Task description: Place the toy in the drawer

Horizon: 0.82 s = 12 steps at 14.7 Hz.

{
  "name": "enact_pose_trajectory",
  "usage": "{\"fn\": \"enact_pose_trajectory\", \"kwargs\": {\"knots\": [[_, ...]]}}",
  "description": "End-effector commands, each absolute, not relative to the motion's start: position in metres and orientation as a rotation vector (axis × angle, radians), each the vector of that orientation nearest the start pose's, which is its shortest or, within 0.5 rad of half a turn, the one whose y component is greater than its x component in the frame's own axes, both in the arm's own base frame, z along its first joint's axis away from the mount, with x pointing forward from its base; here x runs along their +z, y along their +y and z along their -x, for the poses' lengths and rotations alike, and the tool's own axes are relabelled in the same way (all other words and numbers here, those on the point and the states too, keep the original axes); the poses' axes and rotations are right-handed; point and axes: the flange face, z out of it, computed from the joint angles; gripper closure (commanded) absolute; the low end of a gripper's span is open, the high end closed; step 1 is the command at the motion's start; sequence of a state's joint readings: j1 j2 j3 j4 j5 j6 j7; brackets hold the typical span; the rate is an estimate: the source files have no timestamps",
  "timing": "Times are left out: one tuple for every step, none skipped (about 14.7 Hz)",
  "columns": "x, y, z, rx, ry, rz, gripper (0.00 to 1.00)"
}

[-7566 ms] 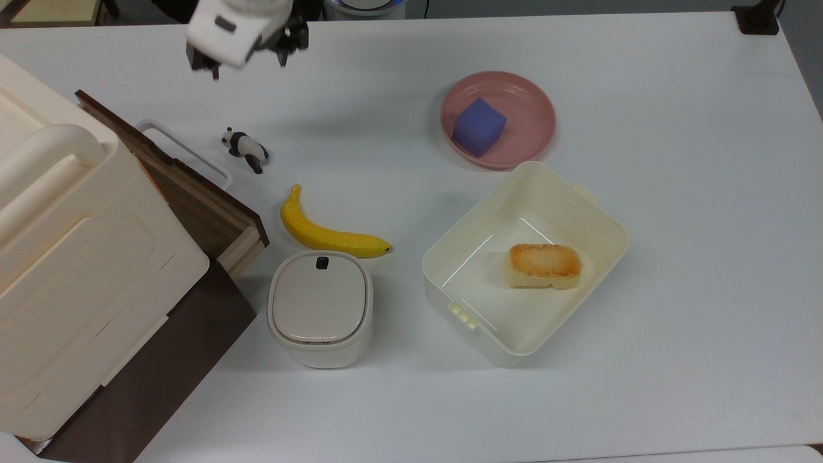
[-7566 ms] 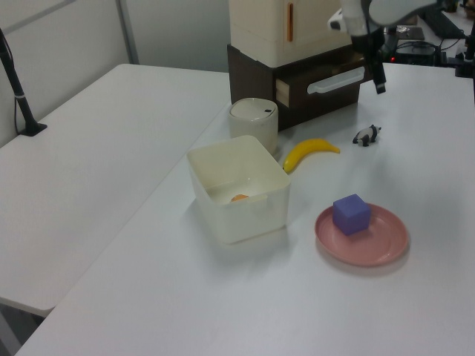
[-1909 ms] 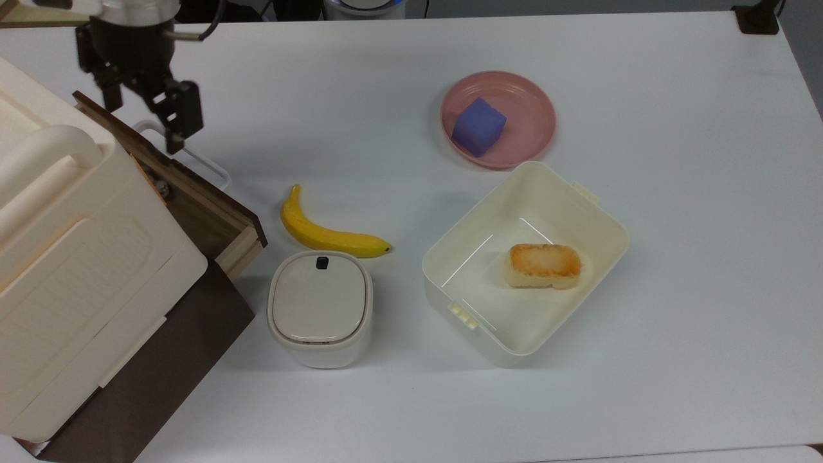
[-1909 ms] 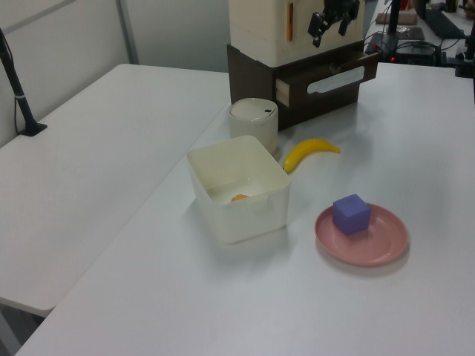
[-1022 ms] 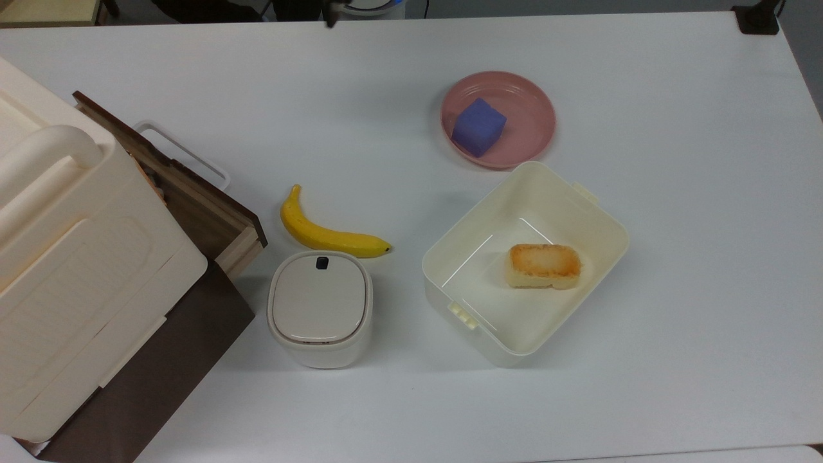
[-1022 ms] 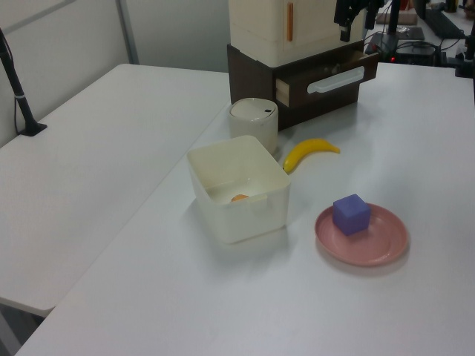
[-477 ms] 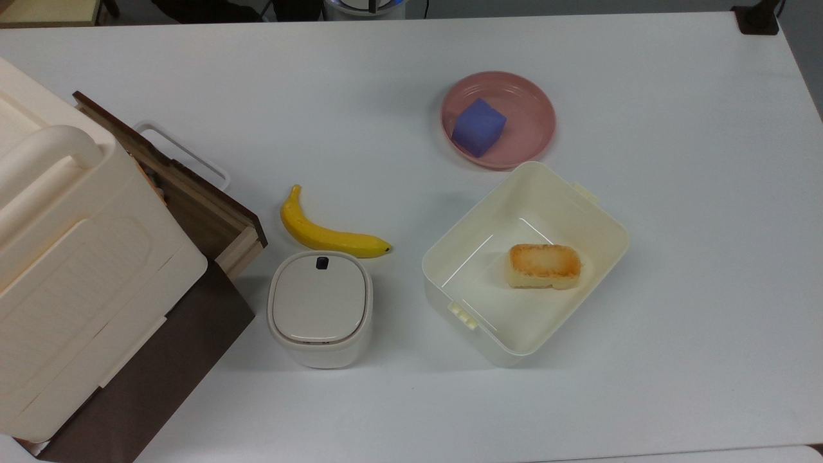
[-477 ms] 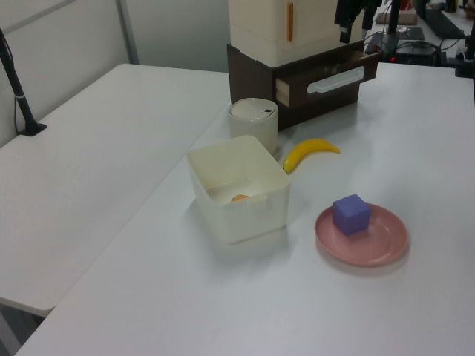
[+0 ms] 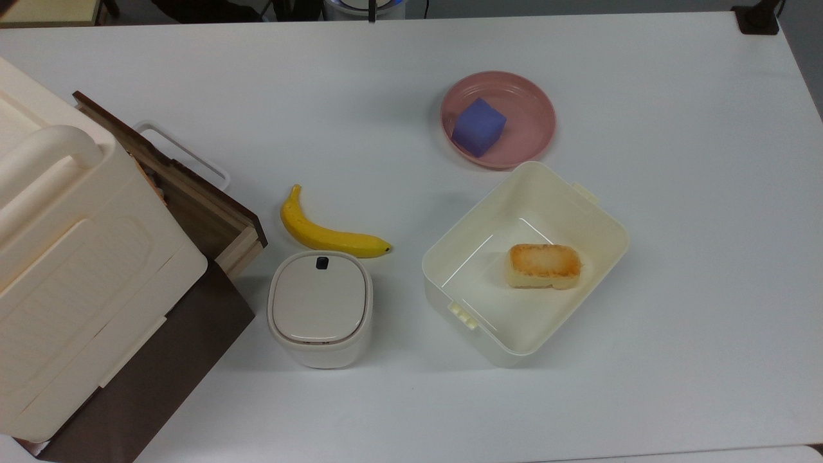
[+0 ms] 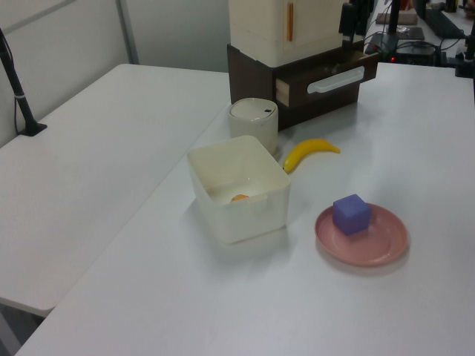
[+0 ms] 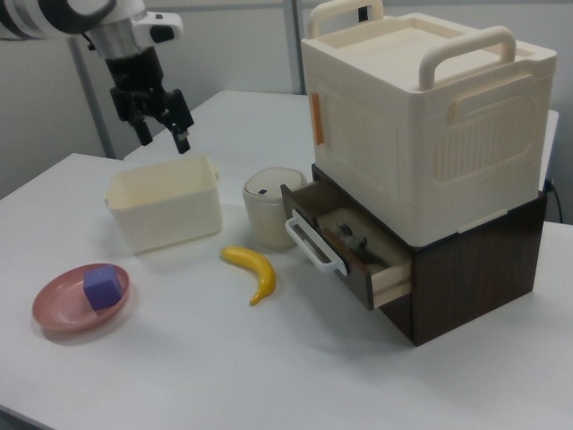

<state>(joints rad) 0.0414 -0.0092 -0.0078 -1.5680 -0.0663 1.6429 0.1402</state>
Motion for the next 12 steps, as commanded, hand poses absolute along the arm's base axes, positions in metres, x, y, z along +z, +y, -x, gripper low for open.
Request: {"fn": "enact_pose_trajectory", "kwargs": {"knots": [[0.618,-0.01,-0.564,-0.204,0.237,3.161,0.0],[0.618,-0.017,-0.564,-0.204,0.269,3.159,0.0],[0.62,-0.019,-0.564,-0.208,0.274,3.158,0.0],[0.62,-0.019,-0.564,-0.208,0.26,3.16,0.0],[0.621,-0.021,-0.564,-0.206,0.262,3.16,0.0],[0.622,-0.021,-0.564,-0.213,0.262,3.158,0.0],[0.622,-0.019,-0.564,-0.211,0.266,3.144,0.0],[0.621,-0.02,-0.564,-0.204,0.272,3.131,0.0],[0.622,-0.02,-0.563,-0.2,0.284,3.123,0.0],[0.622,-0.018,-0.562,-0.2,0.284,3.123,0.0],[0.623,-0.018,-0.562,-0.202,0.284,3.121,0.0],[0.623,-0.018,-0.562,-0.202,0.287,3.121,0.0]]}}
